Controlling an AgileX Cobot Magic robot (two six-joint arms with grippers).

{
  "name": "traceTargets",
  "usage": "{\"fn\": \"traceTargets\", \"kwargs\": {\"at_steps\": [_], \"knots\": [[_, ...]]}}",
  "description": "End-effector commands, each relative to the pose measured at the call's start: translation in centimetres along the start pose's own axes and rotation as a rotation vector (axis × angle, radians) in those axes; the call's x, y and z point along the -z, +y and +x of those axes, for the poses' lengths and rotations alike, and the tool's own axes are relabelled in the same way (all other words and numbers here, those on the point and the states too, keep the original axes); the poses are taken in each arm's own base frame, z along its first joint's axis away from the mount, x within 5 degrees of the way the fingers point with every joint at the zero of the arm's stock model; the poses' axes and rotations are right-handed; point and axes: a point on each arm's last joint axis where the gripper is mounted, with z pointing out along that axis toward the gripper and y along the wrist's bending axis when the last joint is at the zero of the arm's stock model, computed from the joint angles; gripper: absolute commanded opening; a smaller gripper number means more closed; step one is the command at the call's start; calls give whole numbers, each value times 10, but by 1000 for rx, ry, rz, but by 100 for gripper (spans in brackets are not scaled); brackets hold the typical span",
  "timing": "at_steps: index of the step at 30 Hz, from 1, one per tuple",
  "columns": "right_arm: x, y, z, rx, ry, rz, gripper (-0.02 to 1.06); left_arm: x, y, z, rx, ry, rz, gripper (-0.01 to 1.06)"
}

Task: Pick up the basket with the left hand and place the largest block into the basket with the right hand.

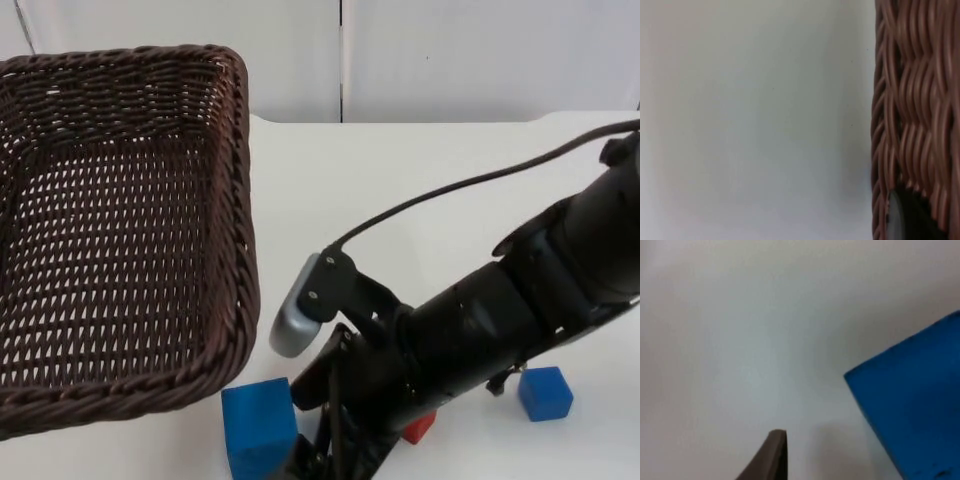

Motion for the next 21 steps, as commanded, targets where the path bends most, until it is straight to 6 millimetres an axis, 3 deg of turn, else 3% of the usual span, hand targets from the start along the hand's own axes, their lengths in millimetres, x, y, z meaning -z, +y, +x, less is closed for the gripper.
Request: {"fn": "traceTargets", "kwargs": {"at_steps": [1,14,21], "knots": [[0,0,-1,617,-24,-10,105,3,-3,-1,17,-26,24,0],[1,-15,-1,637,84,110,105,3,-3,-2,17,-31,22,0],[0,-11,-7,783,36,72,103,3,-3,-2,17,-31,22,0]]}}
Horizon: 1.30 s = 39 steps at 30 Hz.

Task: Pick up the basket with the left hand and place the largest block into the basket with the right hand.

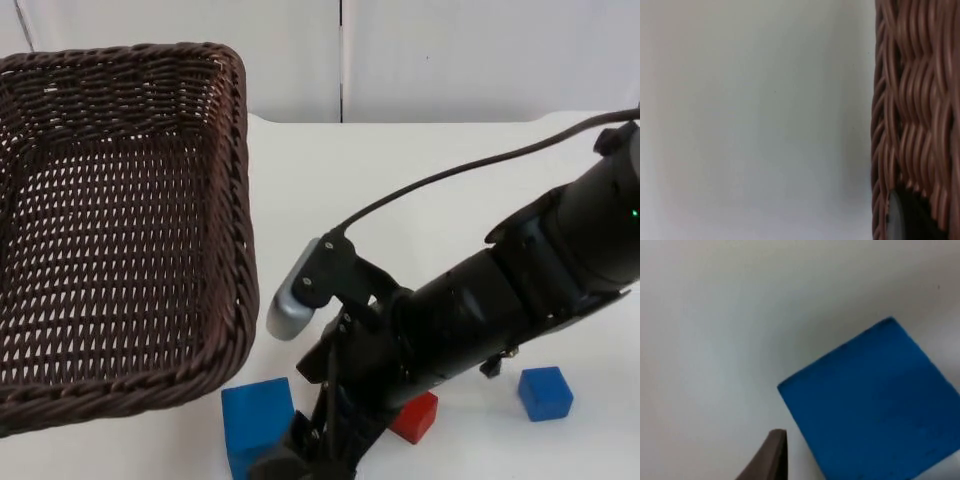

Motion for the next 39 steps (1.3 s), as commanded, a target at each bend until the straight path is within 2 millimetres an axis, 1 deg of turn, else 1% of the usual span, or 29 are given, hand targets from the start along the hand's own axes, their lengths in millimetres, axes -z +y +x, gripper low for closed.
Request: {"fn": "traceTargets", "kwargs": {"at_steps": [1,5,8,10,13,14,18,19,21,22,23,24,25,27,28,30,35,39], "knots": [[0,2,-1,809,-29,-18,102,3,-3,-1,17,-24,25,0],[0,6,-4,853,-76,-49,99,3,-3,-1,17,-26,24,0],[0,6,-4,850,-80,-52,98,3,-3,-2,17,-30,22,0],[0,6,-4,846,-80,-52,94,3,-2,-3,18,-43,16,0],[0,6,-4,846,-80,-52,78,3,-2,-3,18,-45,15,0],[0,6,-4,846,-80,-52,78,3,-2,-3,18,-45,15,0],[0,4,-3,846,-57,-36,57,3,-2,-3,18,-45,15,0],[0,4,-3,846,-57,-36,57,3,-2,-3,18,-45,15,0],[0,2,-2,846,-31,-19,43,3,-2,-3,18,-43,15,0],[0,0,0,844,-9,-4,33,3,-2,-3,18,-43,15,0],[0,-1,0,836,-4,-1,29,3,-2,-3,18,-42,16,0],[0,-1,0,836,-4,-1,29,3,-2,-3,18,-42,16,0],[0,-2,1,820,9,8,17,3,-2,-3,18,-42,16,0],[0,-5,2,806,37,28,4,3,-2,-3,18,-42,16,0],[1,-5,2,789,45,39,0,3,-2,-3,18,-42,16,0],[1,-6,2,778,51,46,0,3,-2,-3,16,-41,15,0],[11,-12,-5,747,98,127,0,3,-2,-3,16,-41,15,0],[28,-16,-12,717,145,220,0,3,-2,-3,16,-41,15,0]]}}
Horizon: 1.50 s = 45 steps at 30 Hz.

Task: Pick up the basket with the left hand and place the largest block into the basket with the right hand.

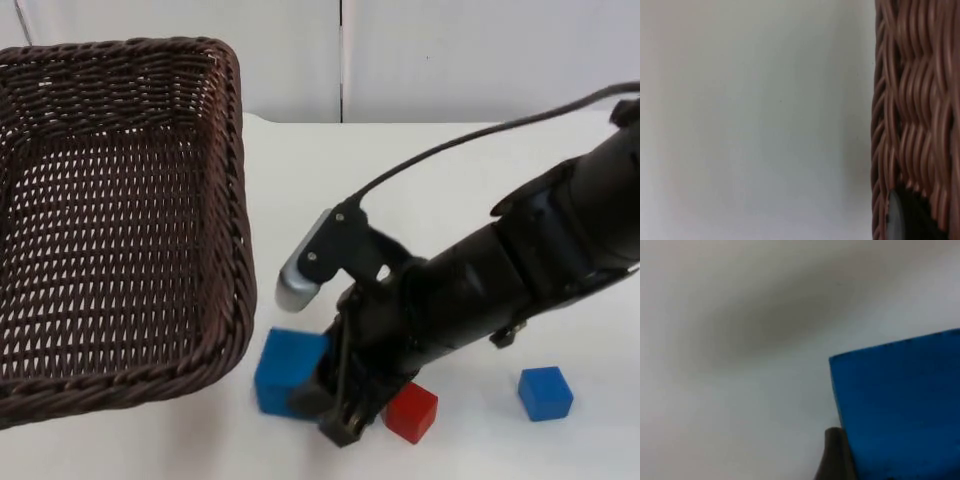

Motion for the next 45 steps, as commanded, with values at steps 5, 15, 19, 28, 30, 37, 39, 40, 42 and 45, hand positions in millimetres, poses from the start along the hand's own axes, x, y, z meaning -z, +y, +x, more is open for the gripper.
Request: {"fn": "traceTargets", "kwargs": {"at_steps": [5,15,19,28,30,37,39,40,42,45], "knots": [[28,-7,-11,674,23,106,0,3,-3,-1,17,-17,26,0],[58,-22,-16,508,44,235,0,3,-3,0,16,-15,26,0],[74,-27,-12,429,32,265,0,3,-3,0,16,-15,26,0],[120,-26,-22,261,-49,363,0,3,-3,0,15,-15,25,0],[132,-25,-28,192,-89,384,0,3,-3,0,15,-15,25,0],[162,-28,-36,10,-152,492,0,3,-3,0,-15,-15,25,0],[166,-30,-35,-16,-145,528,0,3,-3,0,-15,-15,25,0],[166,-30,-35,-16,-145,528,0,3,-3,0,-15,-15,25,0],[169,-35,-32,-57,-118,588,0,3,-3,0,-15,-15,25,0],[175,-42,-26,-133,-79,685,0,3,-3,0,-15,-15,25,0]]}}
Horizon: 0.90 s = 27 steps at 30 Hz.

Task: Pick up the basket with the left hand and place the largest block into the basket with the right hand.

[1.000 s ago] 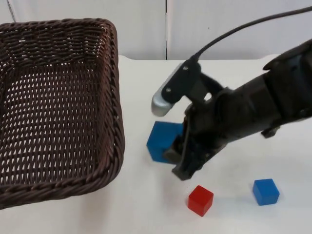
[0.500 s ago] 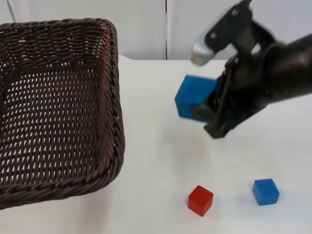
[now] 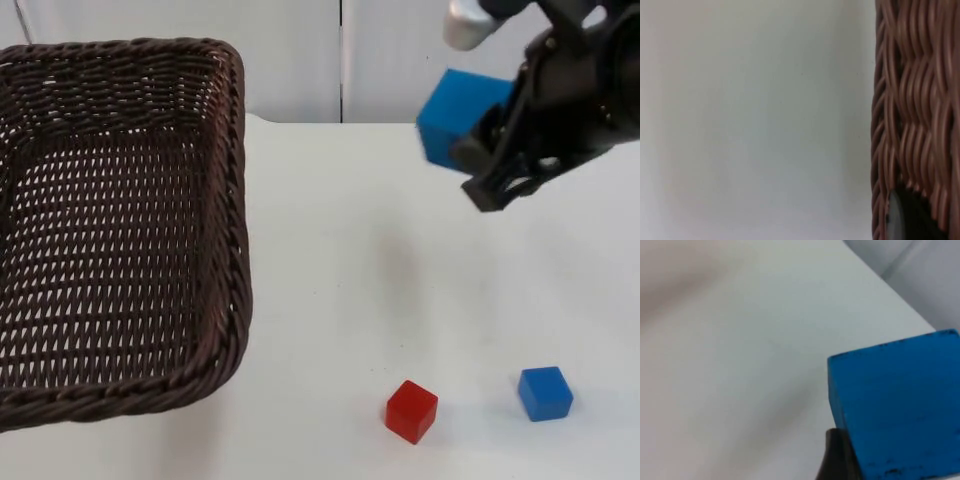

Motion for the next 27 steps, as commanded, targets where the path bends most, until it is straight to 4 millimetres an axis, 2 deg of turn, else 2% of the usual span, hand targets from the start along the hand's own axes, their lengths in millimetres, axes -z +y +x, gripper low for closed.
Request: {"fn": "traceTargets", "kwargs": {"at_steps": [1,11,16,20,27], "knots": [[3,-9,3,-45,31,77,0,3,-3,0,16,-15,25,0],[3,-7,7,-274,34,81,0,3,-3,0,10,-14,22,0],[-7,-3,26,-264,118,112,0,3,-3,0,10,-14,22,0],[-9,14,33,-306,110,-28,0,3,-3,0,10,-14,22,0],[-8,27,30,-364,76,-172,0,3,-2,0,-5,-8,9,0]]}}
